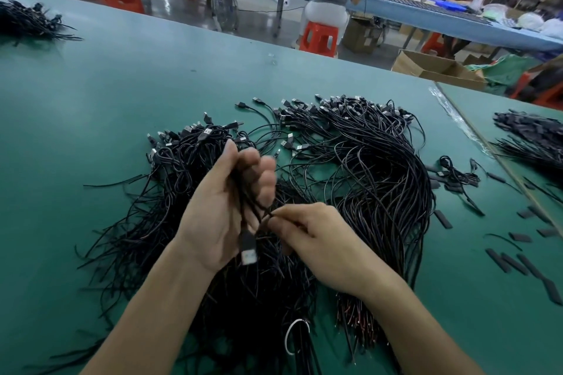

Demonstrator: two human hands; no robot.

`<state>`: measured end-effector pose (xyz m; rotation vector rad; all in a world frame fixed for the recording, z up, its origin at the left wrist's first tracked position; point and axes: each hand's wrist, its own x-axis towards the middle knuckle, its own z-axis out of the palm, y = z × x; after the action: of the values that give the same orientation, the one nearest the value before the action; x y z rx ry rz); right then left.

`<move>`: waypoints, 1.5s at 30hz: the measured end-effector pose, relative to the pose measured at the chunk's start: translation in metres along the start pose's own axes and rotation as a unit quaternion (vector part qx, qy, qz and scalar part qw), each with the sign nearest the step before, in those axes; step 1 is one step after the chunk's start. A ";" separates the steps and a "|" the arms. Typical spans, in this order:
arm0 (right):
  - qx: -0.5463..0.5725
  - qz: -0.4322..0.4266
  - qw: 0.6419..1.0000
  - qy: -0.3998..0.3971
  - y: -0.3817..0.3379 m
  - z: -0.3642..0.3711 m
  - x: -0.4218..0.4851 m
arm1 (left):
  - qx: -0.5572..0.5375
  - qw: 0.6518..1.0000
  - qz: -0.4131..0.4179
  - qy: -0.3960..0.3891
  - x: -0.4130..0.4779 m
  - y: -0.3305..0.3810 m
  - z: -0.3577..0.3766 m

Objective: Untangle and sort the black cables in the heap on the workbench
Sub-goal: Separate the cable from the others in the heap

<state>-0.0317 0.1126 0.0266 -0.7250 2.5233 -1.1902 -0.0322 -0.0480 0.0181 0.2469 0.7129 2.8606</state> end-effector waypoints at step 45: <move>-0.051 -0.074 0.986 0.143 0.009 -0.022 -0.002 | 0.229 0.931 -0.284 0.021 -0.004 -0.030 0.002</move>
<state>-0.0419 0.1327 0.0336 -0.8321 2.8258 -1.3028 -0.0236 -0.0216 0.0050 0.0261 1.2252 2.1329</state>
